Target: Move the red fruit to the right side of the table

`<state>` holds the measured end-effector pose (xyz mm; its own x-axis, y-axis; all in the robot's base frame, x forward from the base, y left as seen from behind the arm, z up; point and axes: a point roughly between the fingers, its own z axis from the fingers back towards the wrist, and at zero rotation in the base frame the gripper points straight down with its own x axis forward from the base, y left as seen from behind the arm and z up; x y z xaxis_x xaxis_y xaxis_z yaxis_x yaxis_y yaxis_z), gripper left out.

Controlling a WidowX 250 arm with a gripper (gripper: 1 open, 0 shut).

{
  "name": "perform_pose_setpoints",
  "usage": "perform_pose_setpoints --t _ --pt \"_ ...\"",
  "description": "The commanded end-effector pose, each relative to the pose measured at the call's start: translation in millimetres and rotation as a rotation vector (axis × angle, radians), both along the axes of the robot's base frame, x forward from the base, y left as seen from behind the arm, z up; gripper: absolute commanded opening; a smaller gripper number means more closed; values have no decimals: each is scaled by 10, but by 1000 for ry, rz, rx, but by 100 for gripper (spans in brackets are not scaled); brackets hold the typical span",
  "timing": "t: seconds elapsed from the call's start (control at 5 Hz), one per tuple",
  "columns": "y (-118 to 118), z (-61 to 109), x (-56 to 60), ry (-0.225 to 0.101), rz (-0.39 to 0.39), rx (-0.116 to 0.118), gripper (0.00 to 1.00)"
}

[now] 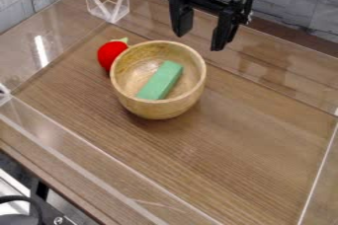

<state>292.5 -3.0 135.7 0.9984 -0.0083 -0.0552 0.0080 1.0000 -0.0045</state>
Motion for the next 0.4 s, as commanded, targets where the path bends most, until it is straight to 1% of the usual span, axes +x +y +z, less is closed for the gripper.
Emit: perform_pose_setpoints --t 0.0,0.2 --pt "90 -43 -19 10 8 -4 100" --pt "347 -14 -46 -16 33 -9 100"
